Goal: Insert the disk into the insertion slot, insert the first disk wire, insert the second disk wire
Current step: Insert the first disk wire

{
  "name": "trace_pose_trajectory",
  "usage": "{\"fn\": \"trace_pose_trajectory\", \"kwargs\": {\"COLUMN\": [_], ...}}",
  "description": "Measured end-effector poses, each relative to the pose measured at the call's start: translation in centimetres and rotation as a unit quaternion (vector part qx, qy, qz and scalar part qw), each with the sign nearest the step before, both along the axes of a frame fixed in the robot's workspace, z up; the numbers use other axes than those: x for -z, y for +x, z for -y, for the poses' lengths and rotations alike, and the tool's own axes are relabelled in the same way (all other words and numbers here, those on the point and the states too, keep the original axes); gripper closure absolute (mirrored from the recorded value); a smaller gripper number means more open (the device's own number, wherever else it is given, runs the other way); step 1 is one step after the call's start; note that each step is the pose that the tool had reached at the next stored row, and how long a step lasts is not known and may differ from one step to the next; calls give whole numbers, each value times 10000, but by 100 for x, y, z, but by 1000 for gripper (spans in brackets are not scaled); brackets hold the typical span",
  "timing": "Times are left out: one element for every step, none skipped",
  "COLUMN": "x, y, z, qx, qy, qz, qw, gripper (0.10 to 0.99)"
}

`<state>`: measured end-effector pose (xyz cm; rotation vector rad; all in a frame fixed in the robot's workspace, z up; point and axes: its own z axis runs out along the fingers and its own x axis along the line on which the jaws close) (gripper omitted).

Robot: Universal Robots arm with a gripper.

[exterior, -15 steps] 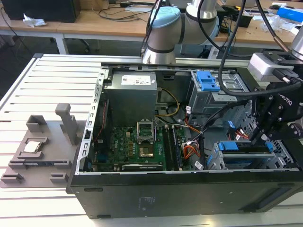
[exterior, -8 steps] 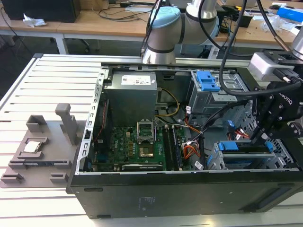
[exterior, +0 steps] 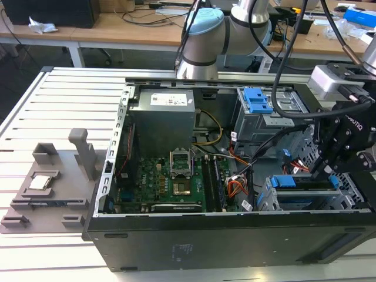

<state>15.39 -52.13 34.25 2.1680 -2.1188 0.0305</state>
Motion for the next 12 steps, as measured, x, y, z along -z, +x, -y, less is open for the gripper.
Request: {"fn": "trace_pose_trajectory", "kwargs": {"x": [2,7,11,15,23,27,30,32,32,33,33,35], "y": [2,2,3,3,3,3,3,3,3,3,2,2], "z": [0,0,0,0,0,1,1,0,0,0,0,1], "qx": [1,2,5,8,16,20,22,22,23,22,23,24], "qy": [-1,0,2,3,6,9,11,14,15,18,23,38], "qz": [0,-1,-1,-1,-1,-1,-1,-1,-1,-1,-1,-2], "qw": [10000,10000,10000,10000,10000,10000,10000,10000,10000,10000,10000,10000], "gripper": [918,918,918,918,918,918,918,918,918,918,918,918]}}
